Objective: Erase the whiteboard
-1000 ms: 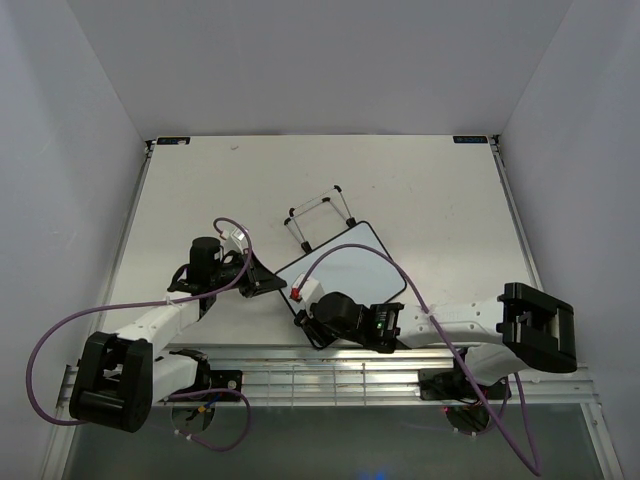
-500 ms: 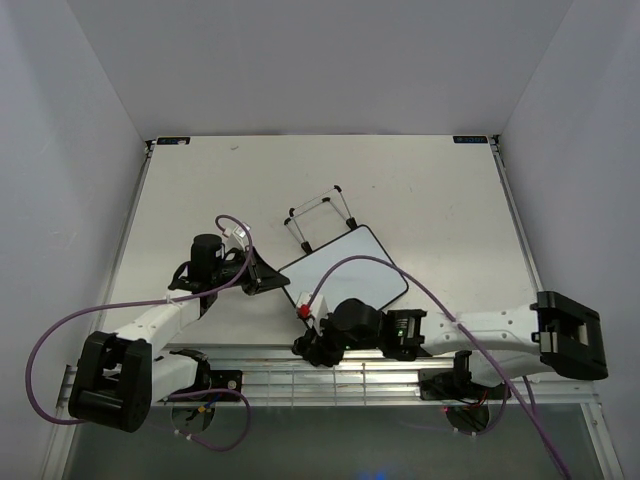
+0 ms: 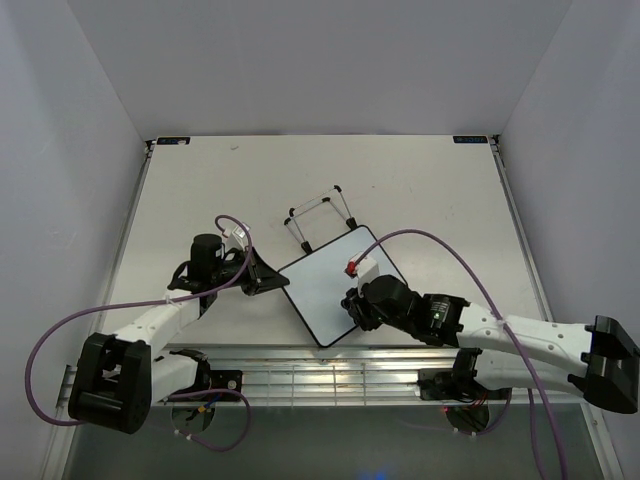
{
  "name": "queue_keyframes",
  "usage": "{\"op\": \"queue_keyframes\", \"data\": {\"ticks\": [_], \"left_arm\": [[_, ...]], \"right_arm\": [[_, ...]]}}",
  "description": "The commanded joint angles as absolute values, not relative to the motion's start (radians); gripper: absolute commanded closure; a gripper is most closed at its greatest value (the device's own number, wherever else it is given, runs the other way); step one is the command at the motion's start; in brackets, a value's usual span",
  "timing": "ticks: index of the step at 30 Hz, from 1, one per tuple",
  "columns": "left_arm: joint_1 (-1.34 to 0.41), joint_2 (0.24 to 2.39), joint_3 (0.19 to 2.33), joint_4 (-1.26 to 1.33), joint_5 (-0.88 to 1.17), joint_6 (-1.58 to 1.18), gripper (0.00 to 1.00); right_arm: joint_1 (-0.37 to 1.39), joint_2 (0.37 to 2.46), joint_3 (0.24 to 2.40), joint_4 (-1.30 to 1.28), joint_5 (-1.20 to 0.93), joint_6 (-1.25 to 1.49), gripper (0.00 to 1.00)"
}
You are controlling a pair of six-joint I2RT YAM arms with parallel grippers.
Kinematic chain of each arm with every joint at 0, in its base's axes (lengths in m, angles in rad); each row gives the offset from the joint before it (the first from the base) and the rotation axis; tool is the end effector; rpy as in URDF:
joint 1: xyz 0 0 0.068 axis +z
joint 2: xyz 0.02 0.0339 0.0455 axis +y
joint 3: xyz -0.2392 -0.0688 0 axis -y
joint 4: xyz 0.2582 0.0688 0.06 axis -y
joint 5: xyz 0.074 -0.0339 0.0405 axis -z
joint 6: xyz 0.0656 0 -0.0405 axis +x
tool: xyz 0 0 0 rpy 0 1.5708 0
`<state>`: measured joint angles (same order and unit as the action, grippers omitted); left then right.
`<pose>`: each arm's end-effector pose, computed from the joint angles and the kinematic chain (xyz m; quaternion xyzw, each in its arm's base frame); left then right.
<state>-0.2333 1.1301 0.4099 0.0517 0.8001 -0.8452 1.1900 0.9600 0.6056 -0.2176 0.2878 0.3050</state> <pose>0.2280 -0.1026 0.1305 -0.0877 0.8415 -0.5070 0.1646 0.1143 0.2353 0.2020 -0.3100 0.8145 0.2299 0.4332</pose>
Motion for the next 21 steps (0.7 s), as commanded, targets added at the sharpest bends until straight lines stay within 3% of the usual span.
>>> {"op": "queue_keyframes", "data": {"ticks": [1, 12, 21], "left_arm": [[-0.236, 1.098, 0.449, 0.011, 0.747, -0.799, 1.0], [-0.236, 1.063, 0.445, 0.021, 0.749, -0.838, 1.0], [-0.236, 1.062, 0.456, 0.028, 0.753, -0.85, 1.0]], "right_arm": [[1.183, 1.03, 0.594, -0.308, 0.397, 0.342, 0.92], [1.238, 1.169, 0.545, 0.072, -0.075, 0.301, 0.92], [1.324, 1.305, 0.636, 0.136, -0.328, 0.284, 0.92]]}}
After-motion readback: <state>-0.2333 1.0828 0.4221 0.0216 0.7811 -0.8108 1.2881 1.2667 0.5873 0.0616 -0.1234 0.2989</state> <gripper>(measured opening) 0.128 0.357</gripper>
